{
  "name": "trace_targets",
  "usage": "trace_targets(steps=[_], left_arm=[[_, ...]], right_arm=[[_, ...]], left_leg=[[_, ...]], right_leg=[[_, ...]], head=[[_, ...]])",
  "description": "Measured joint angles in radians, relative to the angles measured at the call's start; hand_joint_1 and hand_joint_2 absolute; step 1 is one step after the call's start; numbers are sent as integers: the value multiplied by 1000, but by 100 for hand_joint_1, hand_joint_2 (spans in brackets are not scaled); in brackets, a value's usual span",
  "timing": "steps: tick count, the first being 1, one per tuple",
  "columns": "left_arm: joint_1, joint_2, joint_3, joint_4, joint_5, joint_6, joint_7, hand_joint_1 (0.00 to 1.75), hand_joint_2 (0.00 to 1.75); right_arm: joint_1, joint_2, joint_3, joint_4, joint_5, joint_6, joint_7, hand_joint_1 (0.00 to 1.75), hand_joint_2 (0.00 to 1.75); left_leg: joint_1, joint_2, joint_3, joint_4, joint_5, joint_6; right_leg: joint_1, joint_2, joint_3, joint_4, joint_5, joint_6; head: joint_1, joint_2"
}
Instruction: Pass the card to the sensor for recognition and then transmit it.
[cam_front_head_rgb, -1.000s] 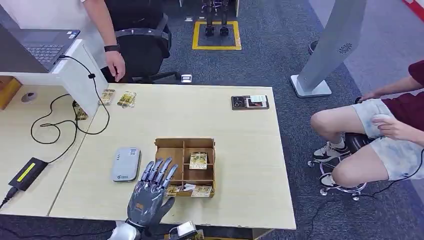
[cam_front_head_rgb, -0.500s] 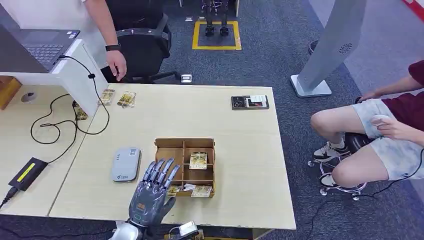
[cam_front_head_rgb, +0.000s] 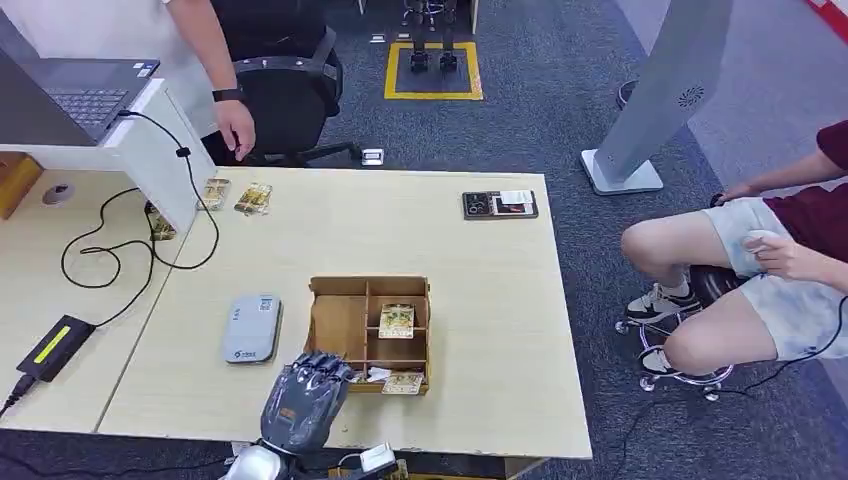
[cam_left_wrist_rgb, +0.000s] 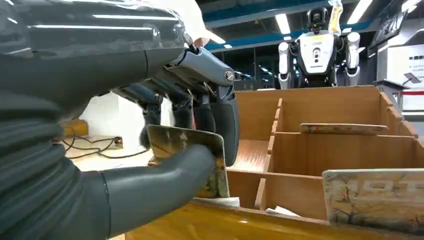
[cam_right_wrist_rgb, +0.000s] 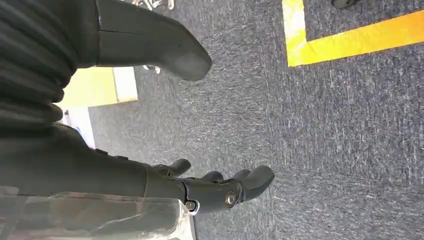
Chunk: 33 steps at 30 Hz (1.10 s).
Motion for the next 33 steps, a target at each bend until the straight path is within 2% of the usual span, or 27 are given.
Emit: trace_targets(steps=[15,23,28,33], left_arm=[[-4,4,0,5,9,-16,-4,175,175],[-3,-2,0,-8,63,80,-6,175,175],[-13,-28,35,-40,98,162,-42,175,175],[-38,-50,67,-64,126,197,-61,175,175]], right_arm=[[-4,0,-2,-1,0,4,0,0,175],[-4,1,-2,-5,0,4,2,0,175],[-4,1,1,-2,0,-13,8,0,175],[-3,1,7,8,0,-26,12,0,175]], left_leg=[[0,0,0,0,0,0],[0,0,0,0,0,0],[0,0,0,0,0,0],[0,0,0,0,0,0]], right_leg=[[0,0,0,0,0,0],[0,0,0,0,0,0],[0,0,0,0,0,0],[0,0,0,0,0,0]], head=[[0,0],[0,0],[0,0],[0,0]])
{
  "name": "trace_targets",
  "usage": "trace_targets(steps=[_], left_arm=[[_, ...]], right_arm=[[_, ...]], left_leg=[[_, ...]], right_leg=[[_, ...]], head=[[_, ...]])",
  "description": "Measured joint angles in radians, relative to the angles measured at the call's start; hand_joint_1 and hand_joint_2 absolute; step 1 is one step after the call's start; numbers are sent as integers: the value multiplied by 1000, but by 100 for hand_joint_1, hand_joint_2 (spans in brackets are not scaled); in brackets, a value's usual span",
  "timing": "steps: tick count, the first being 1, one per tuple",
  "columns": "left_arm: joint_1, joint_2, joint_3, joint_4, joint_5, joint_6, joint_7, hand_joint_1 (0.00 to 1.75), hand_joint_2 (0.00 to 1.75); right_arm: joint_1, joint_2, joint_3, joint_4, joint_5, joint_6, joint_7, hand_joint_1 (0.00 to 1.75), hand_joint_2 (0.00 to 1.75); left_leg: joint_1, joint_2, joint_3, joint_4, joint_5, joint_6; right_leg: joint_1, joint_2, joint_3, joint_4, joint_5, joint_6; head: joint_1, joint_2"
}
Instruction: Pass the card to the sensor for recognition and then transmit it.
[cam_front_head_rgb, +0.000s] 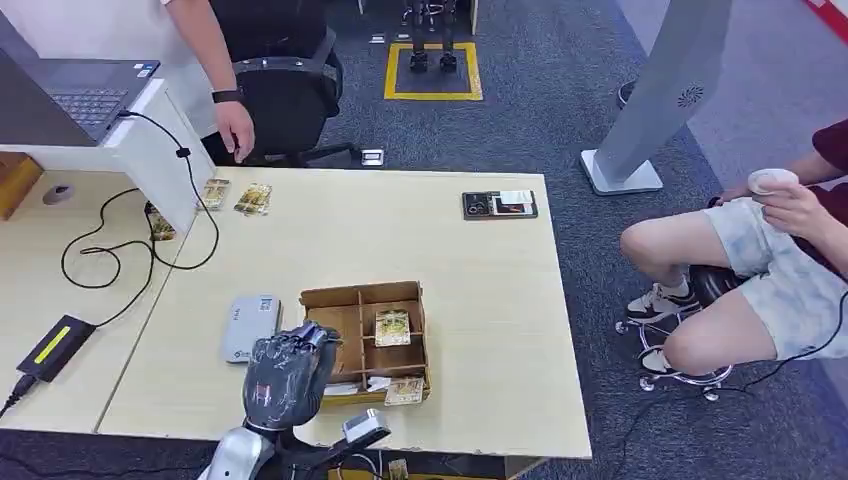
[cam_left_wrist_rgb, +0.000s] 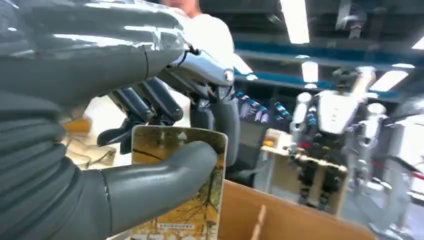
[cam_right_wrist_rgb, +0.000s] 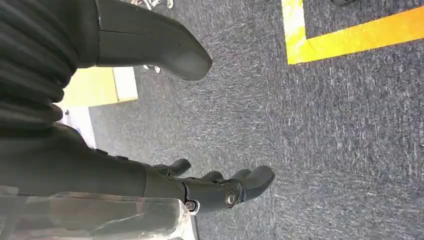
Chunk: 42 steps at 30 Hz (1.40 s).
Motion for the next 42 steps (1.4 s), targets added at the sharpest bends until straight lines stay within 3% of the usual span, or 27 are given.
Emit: trace_targets(steps=[3,9,16,24,42], left_arm=[[-34,-10,23,-21,31,33,-21,175,175],[-108,-15,62,-41,73,30,-49,175,175],[-238,-18,77,-30,157,-29,-67,175,175],[-432,-24,77,77,116,-72,-26,175,175],[-591,-24,105,247,80,-95,36,175,175]], right_arm=[[0,-2,13,16,0,-19,4,0,175],[0,-16,43,69,0,-55,13,0,175],[-4,-58,90,162,0,-114,22,0,175],[-28,-134,159,322,0,-192,26,0,175],[-50,-192,227,441,-1,-212,51,0,175]], left_leg=[[0,0,0,0,0,0],[0,0,0,0,0,0],[0,0,0,0,1,0],[0,0,0,0,1,0],[0,0,-1,0,2,0]], right_leg=[[0,0,0,0,0,0],[0,0,0,0,0,0],[0,0,0,0,1,0],[0,0,0,0,2,0],[0,0,0,0,2,0]], head=[[0,0],[0,0],[0,0],[0,0],[0,0]])
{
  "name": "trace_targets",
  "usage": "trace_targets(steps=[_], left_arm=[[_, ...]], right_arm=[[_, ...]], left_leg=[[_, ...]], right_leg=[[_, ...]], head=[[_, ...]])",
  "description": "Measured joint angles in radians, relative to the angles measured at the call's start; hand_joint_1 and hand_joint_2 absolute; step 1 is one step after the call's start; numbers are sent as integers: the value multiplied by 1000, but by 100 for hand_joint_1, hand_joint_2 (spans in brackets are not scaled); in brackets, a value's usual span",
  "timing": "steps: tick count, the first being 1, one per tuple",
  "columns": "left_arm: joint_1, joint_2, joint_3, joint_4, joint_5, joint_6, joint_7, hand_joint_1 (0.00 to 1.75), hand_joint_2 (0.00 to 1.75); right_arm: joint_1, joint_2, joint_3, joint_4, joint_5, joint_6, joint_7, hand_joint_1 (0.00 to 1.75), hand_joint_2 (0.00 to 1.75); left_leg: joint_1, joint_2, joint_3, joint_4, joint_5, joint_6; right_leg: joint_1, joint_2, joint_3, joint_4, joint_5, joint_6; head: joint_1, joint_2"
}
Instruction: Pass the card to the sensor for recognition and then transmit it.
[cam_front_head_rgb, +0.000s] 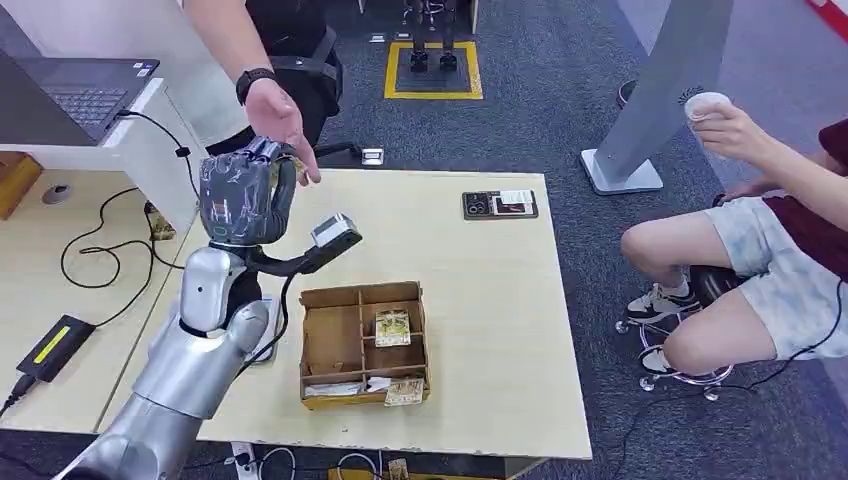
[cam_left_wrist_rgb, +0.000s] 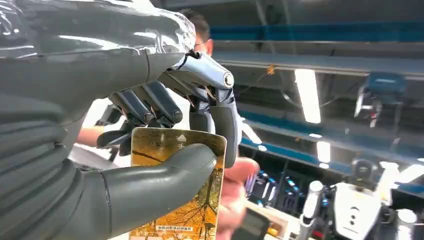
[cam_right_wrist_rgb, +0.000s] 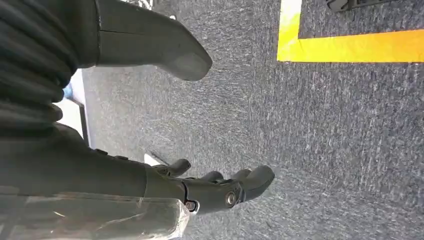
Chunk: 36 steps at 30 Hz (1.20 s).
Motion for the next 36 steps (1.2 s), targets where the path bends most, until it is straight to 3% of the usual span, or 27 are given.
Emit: trace_targets(steps=[14,15,16,17,18,19,32,33,34,35,36], left_arm=[[-58,-17,34,90,54,4,8,175,175],[-60,-20,36,94,58,4,7,161,175],[-63,-24,36,98,62,5,6,126,175],[-65,-26,37,101,66,6,6,80,175],[-67,-30,37,103,69,8,6,93,175],[-68,-34,37,105,72,9,4,147,175],[-70,-59,38,112,103,16,3,147,175],[-70,-60,38,112,103,16,3,138,175],[-70,-60,38,112,103,16,3,105,175],[-70,-60,38,112,103,16,3,38,175],[-70,-60,38,112,103,16,3,0,175]], right_arm=[[-9,-6,19,20,-17,-16,9,0,175],[-9,-6,19,20,-17,-17,9,0,175],[-9,-7,21,21,-18,-18,9,0,175],[-9,-8,22,21,-18,-19,10,0,175],[-9,-8,23,21,-18,-19,12,0,175],[-9,-8,24,21,-18,-20,12,0,175],[-9,-8,41,26,-21,-28,15,0,175],[-9,-8,41,26,-21,-28,15,0,175],[-9,-8,42,26,-21,-29,15,0,175],[-9,-8,42,26,-21,-29,15,0,175],[-9,-8,42,26,-21,-29,15,0,175]], left_leg=[[0,0,0,0,0,0],[0,0,0,0,0,0],[0,0,0,0,0,0],[0,0,0,0,0,0],[0,0,0,0,0,0],[0,0,0,0,0,0],[0,0,0,0,0,0],[0,0,0,0,0,0],[0,0,0,0,0,0],[0,0,0,0,0,0],[0,0,0,0,0,0]], right_leg=[[0,0,0,0,0,0],[0,0,0,0,0,0],[0,0,0,0,0,0],[0,0,0,0,0,0],[0,0,0,0,0,0],[0,0,0,0,0,0],[0,0,0,0,0,0],[0,0,0,0,0,0],[0,0,0,0,0,0],[0,0,0,0,0,0],[0,0,0,0,0,0]], head=[[0,0],[0,0],[0,0],[0,0],[0,0],[0,0],[0,0],[0,0],[0,0],[0,0],[0,0]])
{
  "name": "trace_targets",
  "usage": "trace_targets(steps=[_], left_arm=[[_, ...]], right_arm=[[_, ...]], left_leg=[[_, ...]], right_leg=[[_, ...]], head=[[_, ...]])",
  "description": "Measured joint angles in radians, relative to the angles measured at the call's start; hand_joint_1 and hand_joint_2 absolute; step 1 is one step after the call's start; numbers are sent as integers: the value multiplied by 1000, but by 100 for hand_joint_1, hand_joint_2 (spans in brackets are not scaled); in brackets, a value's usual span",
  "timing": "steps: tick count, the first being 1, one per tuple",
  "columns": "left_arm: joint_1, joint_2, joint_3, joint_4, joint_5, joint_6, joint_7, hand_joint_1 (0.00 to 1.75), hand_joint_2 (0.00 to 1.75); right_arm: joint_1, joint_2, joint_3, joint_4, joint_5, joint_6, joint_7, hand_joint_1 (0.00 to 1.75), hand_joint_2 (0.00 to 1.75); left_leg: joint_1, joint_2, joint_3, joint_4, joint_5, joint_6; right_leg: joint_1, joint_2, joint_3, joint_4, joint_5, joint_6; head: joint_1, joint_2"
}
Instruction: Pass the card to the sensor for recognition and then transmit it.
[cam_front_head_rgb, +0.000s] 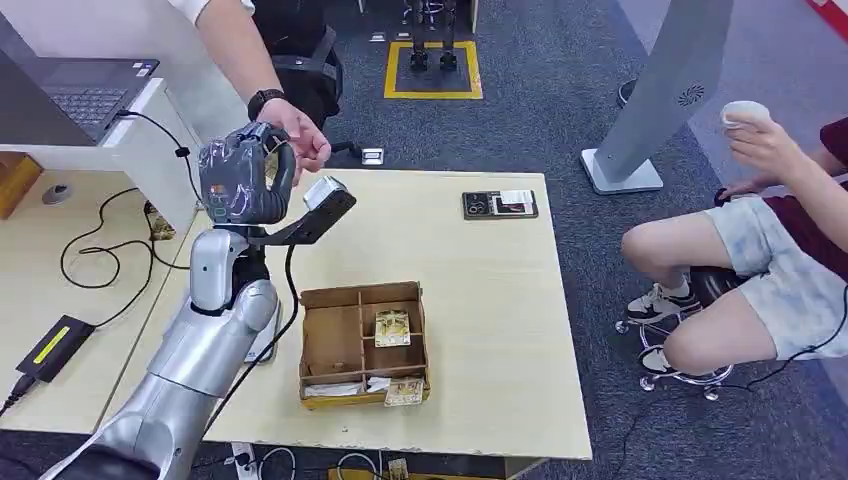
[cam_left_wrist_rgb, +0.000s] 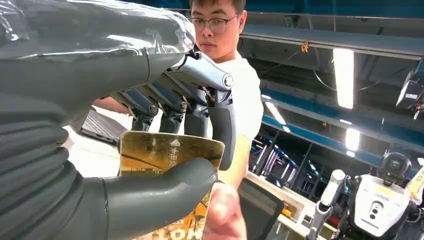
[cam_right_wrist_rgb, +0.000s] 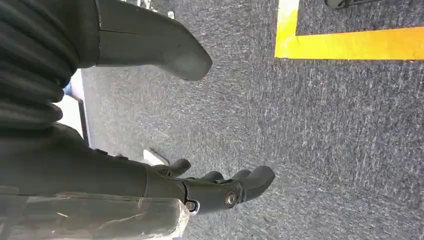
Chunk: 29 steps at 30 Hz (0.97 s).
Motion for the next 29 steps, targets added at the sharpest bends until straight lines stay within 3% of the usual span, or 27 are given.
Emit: trace_targets(steps=[9,22,29], left_arm=[[21,2,0,-14,43,33,-38,0,175],[228,27,6,-237,99,64,-88,0,175],[265,35,16,-281,107,67,-91,0,175]], right_arm=[[1,0,2,0,-2,-4,0,0,175],[28,-1,-11,-36,-74,6,-28,0,175],[31,-1,-19,-56,-74,10,-23,0,175]], left_leg=[[0,0,0,0,0,0],[0,0,-1,0,0,0],[0,0,0,0,0,0]], right_leg=[[0,0,0,0,0,0],[0,0,0,0,-1,0],[0,-1,0,0,-1,1]], head=[[0,0],[0,0],[0,0]])
